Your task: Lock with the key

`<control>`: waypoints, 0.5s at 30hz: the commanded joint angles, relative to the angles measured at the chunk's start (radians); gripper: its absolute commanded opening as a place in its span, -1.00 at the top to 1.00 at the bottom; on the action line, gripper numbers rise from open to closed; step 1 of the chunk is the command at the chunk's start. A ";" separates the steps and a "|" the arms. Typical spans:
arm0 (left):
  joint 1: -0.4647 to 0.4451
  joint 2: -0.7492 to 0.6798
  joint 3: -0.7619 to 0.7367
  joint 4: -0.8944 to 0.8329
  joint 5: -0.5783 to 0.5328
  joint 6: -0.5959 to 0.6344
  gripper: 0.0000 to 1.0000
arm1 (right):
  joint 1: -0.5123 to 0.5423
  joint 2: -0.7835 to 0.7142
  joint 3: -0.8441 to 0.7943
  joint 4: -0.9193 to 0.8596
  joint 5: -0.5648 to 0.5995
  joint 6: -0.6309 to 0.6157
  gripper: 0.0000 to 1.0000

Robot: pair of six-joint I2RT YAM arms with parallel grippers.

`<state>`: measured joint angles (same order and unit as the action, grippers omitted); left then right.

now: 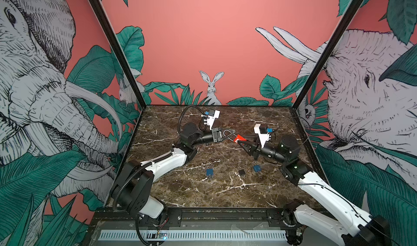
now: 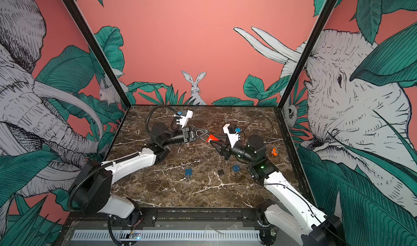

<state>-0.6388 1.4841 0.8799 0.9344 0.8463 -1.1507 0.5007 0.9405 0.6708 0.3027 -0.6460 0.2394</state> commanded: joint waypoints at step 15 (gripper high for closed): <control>-0.004 -0.097 -0.025 -0.003 0.076 0.156 0.12 | -0.014 0.012 0.088 -0.120 -0.085 0.026 1.00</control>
<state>-0.6384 1.4677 0.8650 0.9474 0.8803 -1.0962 0.4988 0.9512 0.6987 0.2371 -0.6590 0.2485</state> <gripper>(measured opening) 0.396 0.223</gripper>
